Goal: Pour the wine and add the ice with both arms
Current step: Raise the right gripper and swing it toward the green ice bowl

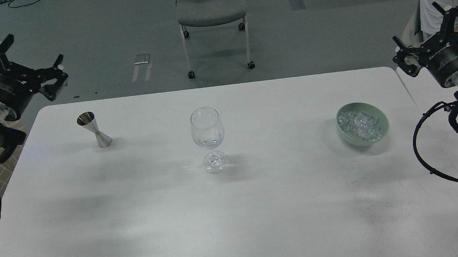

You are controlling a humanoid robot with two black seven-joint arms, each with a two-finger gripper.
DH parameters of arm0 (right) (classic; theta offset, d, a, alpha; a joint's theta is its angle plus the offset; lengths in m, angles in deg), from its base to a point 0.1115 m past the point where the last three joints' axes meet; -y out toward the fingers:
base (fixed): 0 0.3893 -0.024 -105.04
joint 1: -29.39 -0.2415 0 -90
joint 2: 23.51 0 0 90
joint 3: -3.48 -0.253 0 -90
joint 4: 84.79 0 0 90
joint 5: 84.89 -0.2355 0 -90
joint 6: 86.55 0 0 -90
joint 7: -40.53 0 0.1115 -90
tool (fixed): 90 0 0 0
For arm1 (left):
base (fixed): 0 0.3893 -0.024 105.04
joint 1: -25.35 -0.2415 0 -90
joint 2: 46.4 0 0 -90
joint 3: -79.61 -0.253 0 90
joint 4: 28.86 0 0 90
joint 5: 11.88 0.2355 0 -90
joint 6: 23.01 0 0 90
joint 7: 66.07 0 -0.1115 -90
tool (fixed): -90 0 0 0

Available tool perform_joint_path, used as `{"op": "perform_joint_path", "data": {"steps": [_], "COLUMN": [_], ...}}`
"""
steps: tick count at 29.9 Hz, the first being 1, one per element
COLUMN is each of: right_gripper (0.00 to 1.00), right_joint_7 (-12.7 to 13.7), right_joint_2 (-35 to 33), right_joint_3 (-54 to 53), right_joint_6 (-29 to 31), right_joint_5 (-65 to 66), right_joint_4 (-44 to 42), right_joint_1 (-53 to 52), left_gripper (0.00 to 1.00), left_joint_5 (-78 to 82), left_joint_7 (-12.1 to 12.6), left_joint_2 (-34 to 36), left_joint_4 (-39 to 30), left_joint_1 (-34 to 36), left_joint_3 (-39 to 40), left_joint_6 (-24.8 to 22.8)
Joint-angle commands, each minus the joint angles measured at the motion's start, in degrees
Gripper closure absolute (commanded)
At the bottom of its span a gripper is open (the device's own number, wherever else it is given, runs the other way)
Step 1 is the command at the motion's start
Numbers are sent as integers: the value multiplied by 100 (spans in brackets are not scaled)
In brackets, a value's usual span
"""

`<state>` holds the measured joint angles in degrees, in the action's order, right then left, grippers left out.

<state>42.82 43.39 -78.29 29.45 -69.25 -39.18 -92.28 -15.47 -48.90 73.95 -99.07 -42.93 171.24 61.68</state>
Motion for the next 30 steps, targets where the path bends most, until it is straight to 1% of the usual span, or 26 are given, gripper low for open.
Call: {"op": "perform_joint_path", "data": {"steps": [1,5,6,7,8,11,13,17,22,24,26,27,30], "right_gripper": [0,0,0,0,0,0,0,0,0,0,0,0,0], "right_joint_7": [0,-9,-9,-9,-9,0,0,0,-9,0,-9,-9,-9], "right_joint_2": [-72,-107,-116,-116,-159,-274,-336,-686,-986,-1021,-1013,-978,-977], "right_joint_3": [-23,-58,-93,-94,-146,-164,-164,-24,161,205,240,319,495], "right_joint_6": [-16,-60,-68,-68,-112,-174,-174,-130,-130,-130,-130,-130,-130], "right_joint_5": [0,0,0,0,0,0,0,79,939,1649,2142,2676,3628], "right_joint_4": [167,615,798,800,974,1151,1178,1432,1582,1574,1591,1591,1705], "right_joint_1": [-6,143,257,258,336,390,390,425,311,14,-93,-172,-357], "left_gripper": [2,2,2,2,2,2,2,2,2,2,2,2,2], "left_joint_5": [7,8,16,16,16,147,341,1411,2037,2073,2073,2082,2169], "left_joint_7": [50,59,59,59,-11,-3,-3,-29,-38,-38,-38,-38,-38], "left_joint_2": [294,594,708,709,778,963,1025,973,797,648,568,507,366], "left_joint_4": [-81,-186,-291,-292,-431,-591,-591,-617,-626,-713,-758,-767,-767], "left_joint_1": [59,60,43,42,-10,-98,-195,-283,-239,-239,-239,-248,-248], "left_joint_3": [92,127,110,110,92,-30,-154,-505,-769,-848,-848,-848,-840], "left_joint_6": [-109,-303,-425,-426,-583,-769,-769,-717,-541,-541,-541,-532,-514]}}
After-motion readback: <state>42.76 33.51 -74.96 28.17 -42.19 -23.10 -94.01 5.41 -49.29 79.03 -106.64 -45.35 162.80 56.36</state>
